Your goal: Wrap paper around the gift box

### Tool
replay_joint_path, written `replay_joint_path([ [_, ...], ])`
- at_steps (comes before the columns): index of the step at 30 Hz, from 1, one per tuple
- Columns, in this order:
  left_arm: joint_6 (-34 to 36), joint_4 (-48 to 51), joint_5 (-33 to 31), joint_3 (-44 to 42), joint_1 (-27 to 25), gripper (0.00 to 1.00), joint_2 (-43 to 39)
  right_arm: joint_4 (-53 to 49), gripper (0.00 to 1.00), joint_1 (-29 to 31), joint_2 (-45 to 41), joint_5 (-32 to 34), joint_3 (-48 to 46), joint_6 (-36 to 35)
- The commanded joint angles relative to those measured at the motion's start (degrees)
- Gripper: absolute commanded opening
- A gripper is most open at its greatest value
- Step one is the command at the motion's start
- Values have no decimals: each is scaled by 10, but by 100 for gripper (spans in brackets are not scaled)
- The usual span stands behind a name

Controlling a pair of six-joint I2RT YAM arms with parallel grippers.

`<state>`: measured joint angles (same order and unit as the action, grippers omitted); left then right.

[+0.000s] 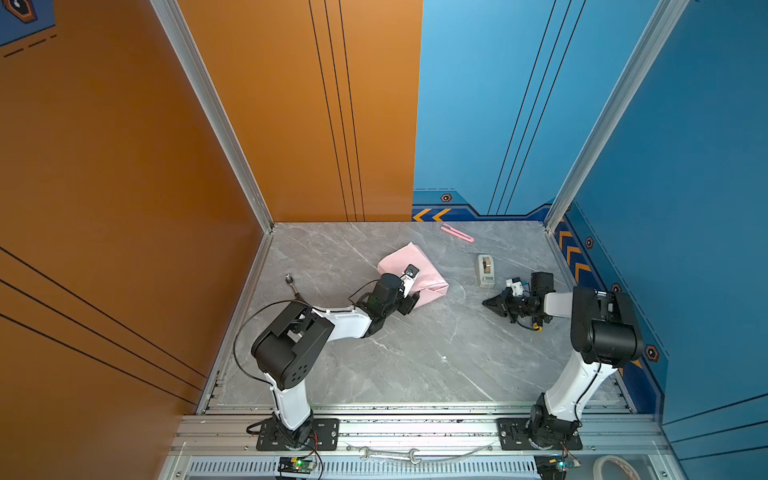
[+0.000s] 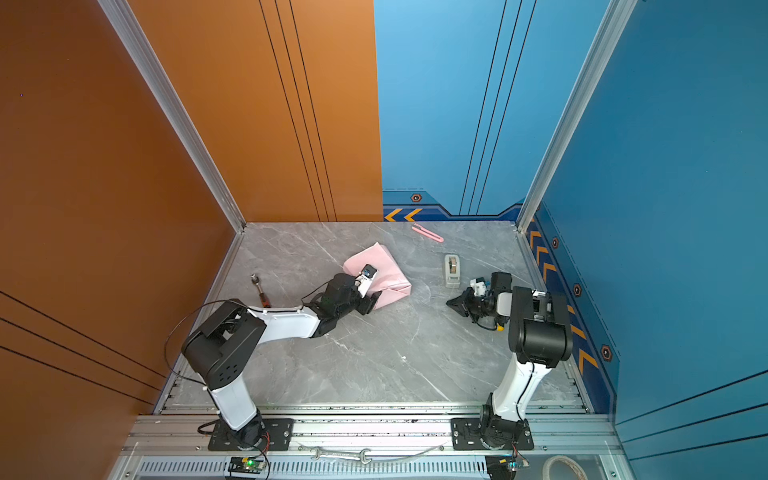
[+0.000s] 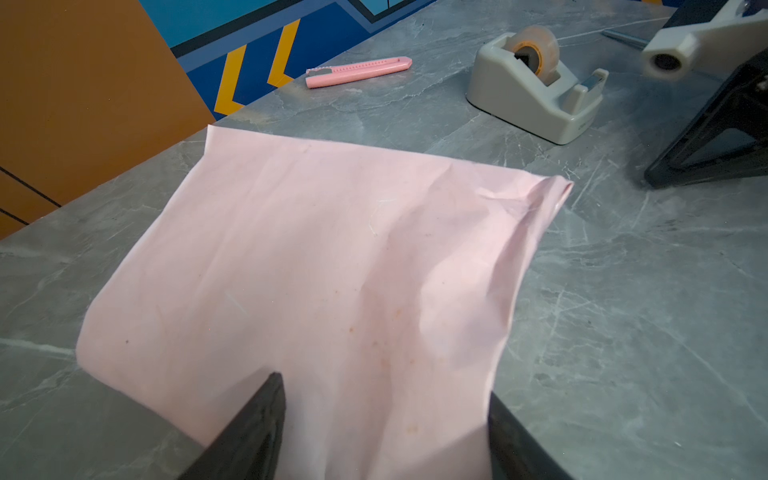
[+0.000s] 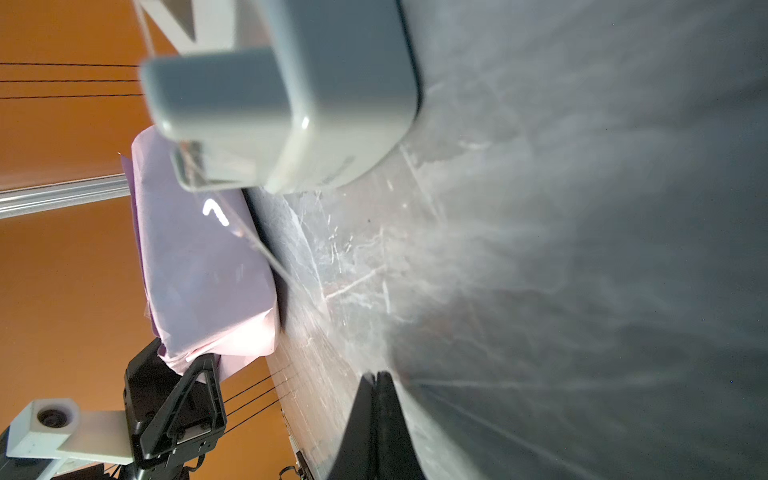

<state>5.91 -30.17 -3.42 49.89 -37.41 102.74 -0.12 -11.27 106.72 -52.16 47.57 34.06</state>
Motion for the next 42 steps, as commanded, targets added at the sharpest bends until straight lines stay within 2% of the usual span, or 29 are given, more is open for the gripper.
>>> replay_joint_path([
  [1,-15,45,-4,-14,6,67,-2,-27,0,-24,0,25,-27,15],
  [8,-16,44,-7,-16,6,67,-2,-80,0,-58,-28,65,-40,-18],
  [19,-16,43,-6,-17,7,67,-2,-77,0,-1,-37,-3,-64,-21],
  [24,-16,42,-4,-15,7,67,0,-94,0,-15,-46,24,-75,-27],
  [27,-16,42,-4,-14,7,67,-1,-135,0,-18,-76,87,-60,-40],
  [30,-16,42,-5,-15,7,67,-1,-143,0,-22,-91,72,-52,-41],
  [34,-16,39,-4,-14,7,67,-1,-204,1,-36,-103,58,-37,-85],
  [39,-16,39,-1,-14,8,67,-4,-206,42,-29,-157,94,-19,-120],
  [42,-16,39,-1,-13,8,67,-3,-117,48,-10,-179,129,-20,-125],
])
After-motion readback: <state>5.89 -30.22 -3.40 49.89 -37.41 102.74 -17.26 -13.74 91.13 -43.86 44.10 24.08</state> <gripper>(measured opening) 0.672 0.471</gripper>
